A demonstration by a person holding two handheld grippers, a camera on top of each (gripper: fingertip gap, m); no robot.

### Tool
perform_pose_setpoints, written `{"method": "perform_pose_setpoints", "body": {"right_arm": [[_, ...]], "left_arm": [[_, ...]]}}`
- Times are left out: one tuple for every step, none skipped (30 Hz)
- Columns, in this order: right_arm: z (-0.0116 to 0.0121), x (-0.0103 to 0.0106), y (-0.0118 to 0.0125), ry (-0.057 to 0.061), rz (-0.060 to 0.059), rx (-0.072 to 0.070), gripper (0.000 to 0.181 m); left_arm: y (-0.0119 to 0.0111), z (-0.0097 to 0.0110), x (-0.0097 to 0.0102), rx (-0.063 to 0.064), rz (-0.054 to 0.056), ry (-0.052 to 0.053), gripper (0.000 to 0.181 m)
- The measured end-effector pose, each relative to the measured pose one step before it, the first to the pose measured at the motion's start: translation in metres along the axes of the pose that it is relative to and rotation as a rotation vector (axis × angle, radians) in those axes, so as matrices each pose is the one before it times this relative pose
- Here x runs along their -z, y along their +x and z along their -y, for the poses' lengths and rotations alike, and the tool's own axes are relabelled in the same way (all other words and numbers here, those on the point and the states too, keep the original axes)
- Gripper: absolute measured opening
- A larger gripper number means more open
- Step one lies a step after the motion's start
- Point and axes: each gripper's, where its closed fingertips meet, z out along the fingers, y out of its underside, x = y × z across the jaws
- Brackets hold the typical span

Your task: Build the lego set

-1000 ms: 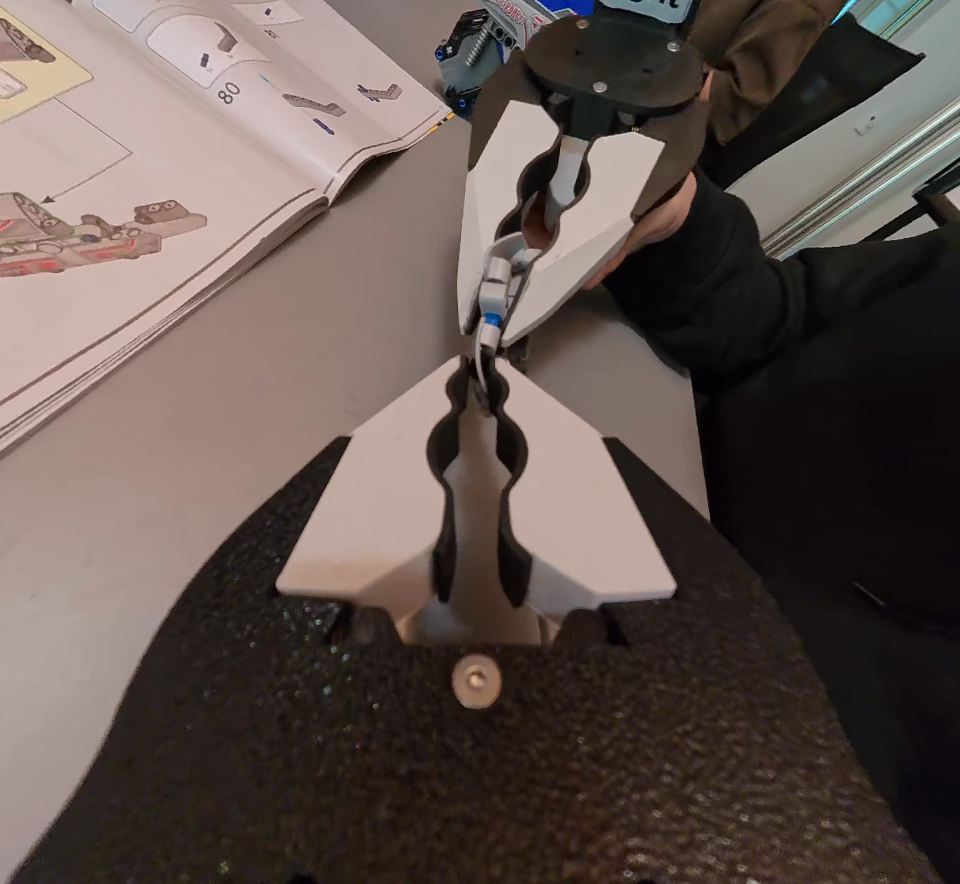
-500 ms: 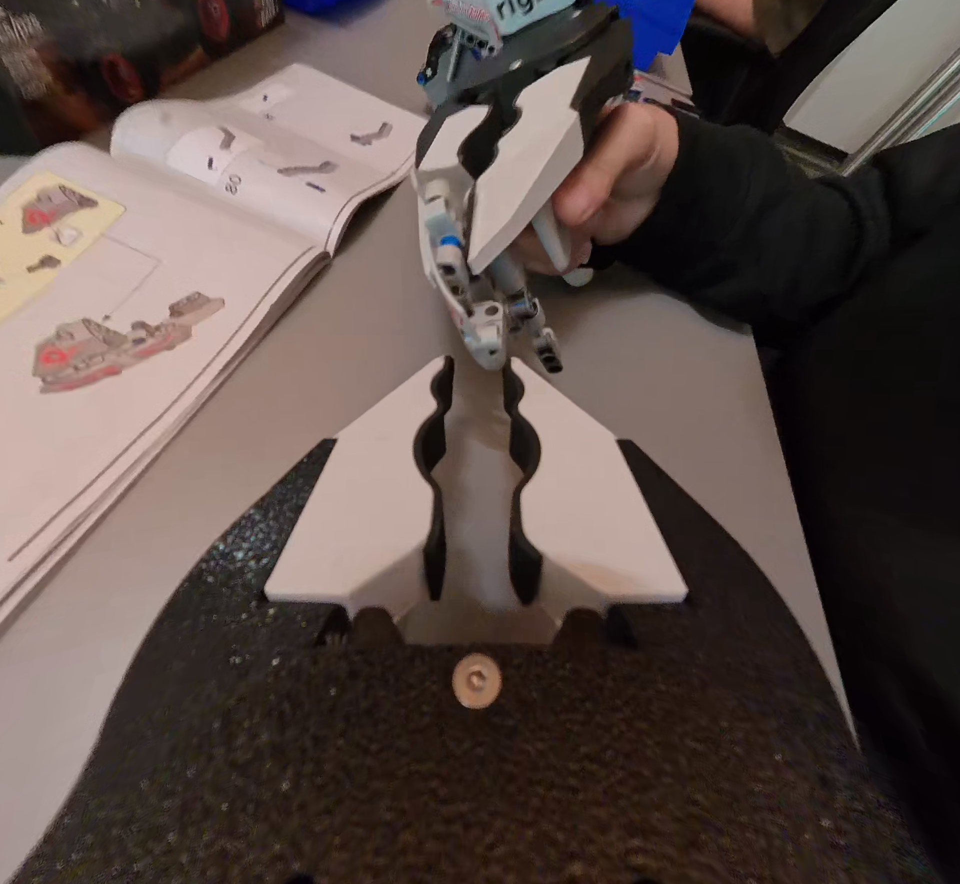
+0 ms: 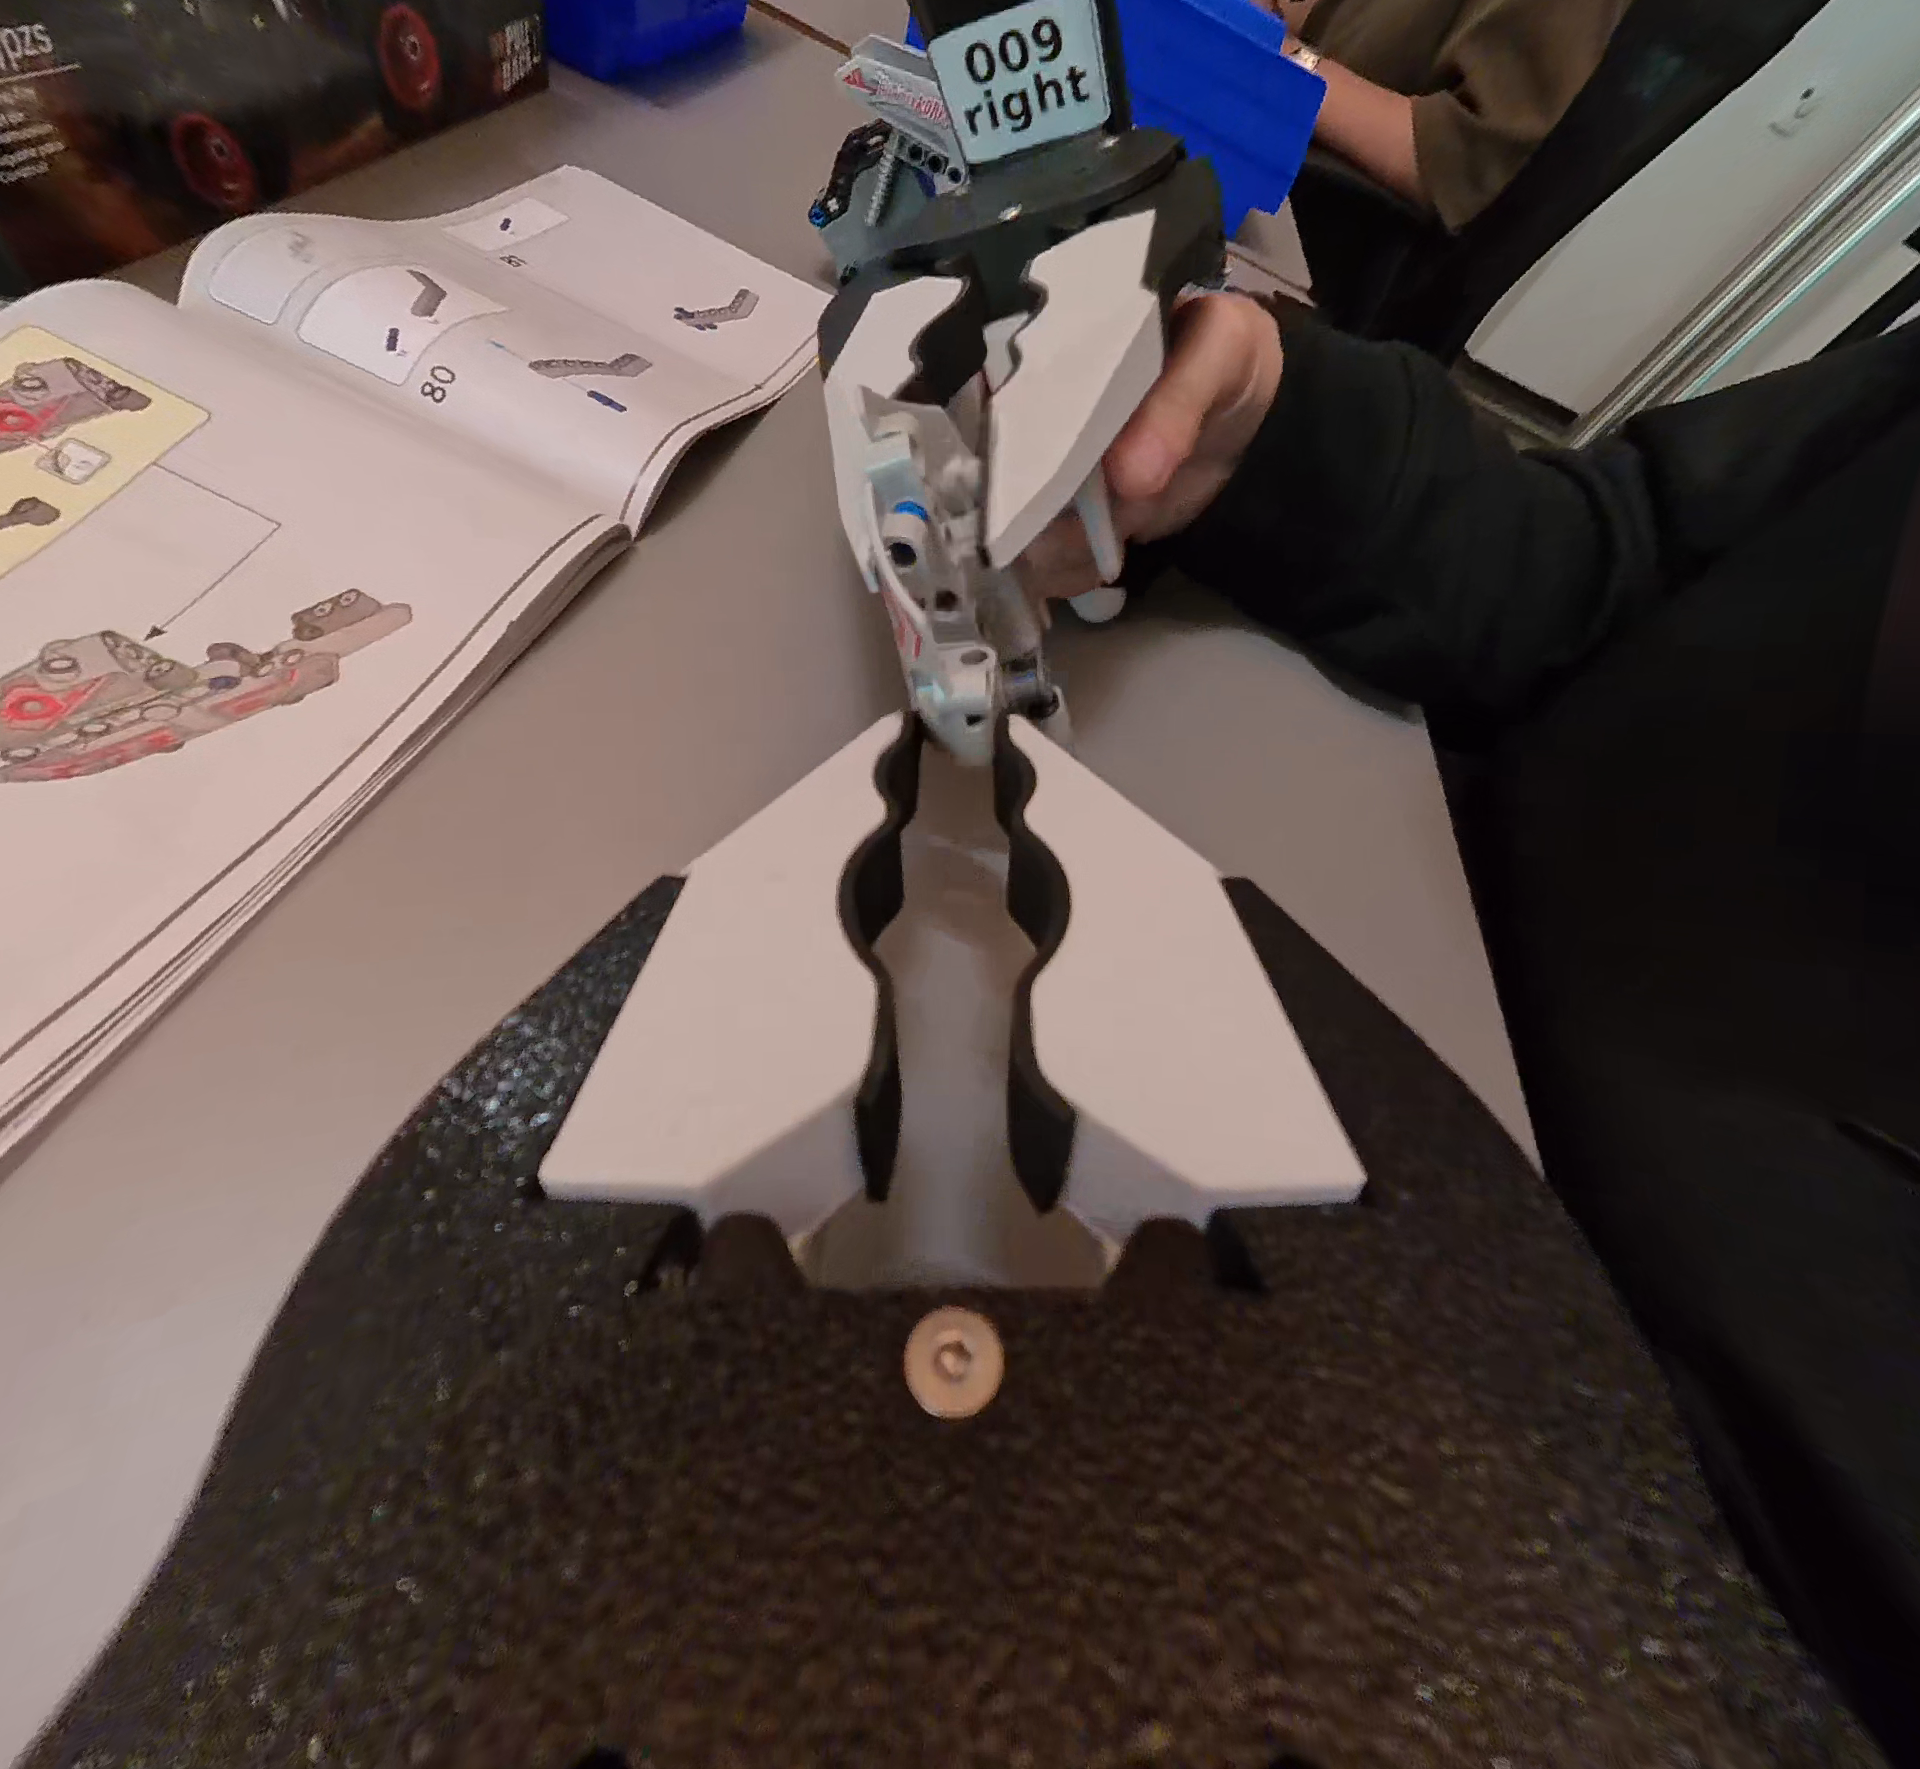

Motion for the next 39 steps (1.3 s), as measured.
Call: {"method": "perform_pose_setpoints", "body": {"right_arm": [[-0.00082,0.00143,0.00017,-0.0084,0.0024,-0.0022,0.015],[-0.00125,0.00159,0.00024,-0.0114,-0.0004,0.0028,0.017],[-0.00194,0.00151,-0.00164,-0.018,0.0101,0.0091,0.018],[-0.00283,0.0015,-0.00055,-0.0224,0.0024,0.0057,0.018],[-0.00388,0.00121,0.00145,-0.029,-0.0087,-0.0006,0.017],[-0.00443,0.00047,0.00126,-0.0334,-0.0085,0.0013,0.019],[-0.00313,-0.00055,0.00228,-0.0243,-0.0184,0.0049,0.023],[-0.00268,-0.00119,0.00277,-0.0211,-0.0261,0.0071,0.026],[-0.00325,-0.00201,0.00042,-0.0254,-0.0121,0.0131,0.026],[-0.00313,-0.00233,-0.00081,-0.0249,-0.0038,0.0131,0.027],[-0.0029,-0.00219,-0.00018,-0.0237,-0.0065,0.0119,0.021],[-0.00209,-0.0016,0.00022,-0.0195,-0.0111,0.0196,0.016],[-0.0017,-0.00088,0.00046,-0.018,-0.0171,0.0323,0.016],[-0.00184,-0.00064,0.00052,-0.0184,-0.0179,0.034,0.016],[-0.00125,-0.00057,0.00058,-0.0127,-0.0131,0.0149,0.017],[0.00021,-0.00032,-0.00117,-0.0034,0.0053,-0.0087,0.017],[-0.00054,-0.00025,-0.0007,-0.0062,0.0075,-0.0089,0.017],[-0.00147,-0.00023,0.00143,-0.0082,-0.0025,-0.011,0.017],[-0.00044,0.00004,0.00045,-0.0016,0.0084,-0.0186,0.016],[-0.00116,-0.00045,-0.00028,-0.0062,0.0148,-0.0189,0.016],[-0.00163,-0.00099,0.00081,-0.0058,0.0095,-0.0188,0.016],[-0.00069,-0.00142,0.00123,0.0002,0.008,-0.0267,0.016],[-0.00091,-0.00104,0.00043,-0.0055,0.011,-0.0256,0.016],[-0.00029,-0.00019,0.0002,-0.0016,0.0062,-0.013,0.016],[0.00004,0.00037,-0.00012,0.005,0.0082,-0.0155,0.016],[0.0002,0.00037,-0.00106,0.007,0.0178,-0.0238,0.016],[0.00041,0.00019,-0.00054,0.0075,0.018,-0.0269,0.016],[0.00092,0.0004,0.00037,0.0086,0.0104,-0.0197,0.016],[0.00018,0.00031,0.00048,0.0033,0.0051,-0.0142,0.016],[0.00046,0.00024,0.00086,0.0028,0.001,-0.0081,0.016],[0.00224,0.00048,0.00077,0.0126,-0.0052,0.0031,0.016],[0.00482,0.00082,-0.00013,0.0294,-0.0039,0.0095,0.016],[0.00679,0.00077,0.00065,0.0426,-0.0078,0.0063,0.015],[0.00442,0.00064,0.00185,0.026,-0.0146,0.0066,0.015],[0.00227,0.00008,0.00007,0.0116,-0.0074,0.014,0.014],[-0.00033,-0.00033,-0.00067,-0.005,-0.005,0.0178,0.014],[-0.00062,-0.00057,0.00029,-0.0062,-0.0105,0.0136,0.014],[-0.00047,-0.00052,-0.00017,-0.0052,-0.003,0.0081,0.014],[-0.00117,-0.00013,-0.00085,-0.0093,0.0052,0.0048,0.014]], "left_arm": [[-0.00161,-0.00154,0.00067,-0.0039,0.0098,-0.0093,0.01],[-0.00043,-0.00036,0.00073,-0.0034,0.0011,-0.0018,0.01],[0.00025,0.00039,0.00065,-0.0009,-0.0021,0.0038,0.01],[-0.00093,-0.00001,0.00035,0.0017,0.005,0.0,0.009],[-0.00115,-0.00077,0.00013,0.0016,0.0055,-0.005,0.009],[0.00066,-0.00075,-0.00021,-0.0013,-0.0046,-0.0051,0.008],[0.0002,-0.00037,-0.00033,-0.0027,0.0004,-0.003,0.007],[-0.0002,-0.00056,-0.00053,-0.002,0.0033,-0.0046,0.007],[0.0008,-0.00082,-0.00065,-0.0027,-0.0038,-0.0062,0.007],[0.00091,-0.00096,-0.0006,-0.0039,-0.0046,-0.0071,0.007],[-0.00045,-0.00158,-0.00033,-0.003,0.0046,-0.0112,0.007],[-0.00069,-0.00194,-0.00007,-0.0029,0.004,-0.0126,0.007],[-0.00021,-0.00114,0.00012,0.0026,-0.0004,-0.0063,0.007],[-0.00028,-0.00049,0.00048,0.0103,-0.0044,-0.0005,0.007],[0.00094,0.00008,0.00106,0.013,-0.0153,0.004,0.007],[0.00065,0.00053,0.00167,0.0111,-0.0131,0.0076,0.007],[-0.00146,0.00052,0.00182,0.008,0.0032,0.0071,0.007],[-0.00196,0.00099,0.00186,0.0013,0.0087,0.0089,0.004],[0.00032,0.00068,0.00127,-0.0083,-0.0027,0.0058,0.003],[-0.00097,-0.00016,0.00042,-0.0132,0.0095,-0.0026,0.003],[-0.0019,-0.00076,-0.00047,-0.0154,0.0188,-0.0078,0.003],[-0.00133,-0.00097,-0.00101,-0.0114,0.0143,-0.0092,0.004],[-0.00034,-0.00062,-0.00085,-0.0075,0.0068,-0.0067,0.004],[-0.00048,0.00027,-0.00021,-0.0048,0.0041,0.0008,0.004],[0.00051,-0.00005,-0.00021,-0.0034,-0.0025,-0.0012,0.004],[0.00026,0.00003,-0.00013,-0.0059,-0.001,-0.0007,0.004],[-0.00086,0.0009,-0.00007,-0.0101,0.008,0.0034,0.004],[-0.00073,0.00134,-0.00006,-0.015,0.01,0.0064,0.004],[-0.0004,0.00056,-0.00017,-0.0158,0.0088,0.0011,0.004],[0.0002,-0.0009,-0.00014,-0.0105,0.0038,-0.0064,0.004],[-0.0002,-0.0013,-0.0004,0.0057,0.0002,-0.0079,0.004],[-0.00095,0.00017,-0.00039,0.0266,0.0005,0.0023,0.004],[-0.00315,0.00292,0.00027,0.0437,0.0103,0.0225,0.003],[-0.0016,0.00224,0.00074,0.0445,-0.0045,0.0203,0.003],[0.00016,0.00019,0.00048,0.0378,-0.0167,0.0058,0.003],[-0.00028,-0.00089,0.00017,0.024,-0.0091,-0.0025,0.003],[-0.00002,-0.0005,0.0003,0.0112,-0.0045,-0.0009,0.003],[0.00076,-0.00061,0.0002,0.0101,-0.0086,-0.0013,0.003],[0.0,-0.00106,-0.00013,0.0192,-0.0075,-0.0038,0.003]]}}
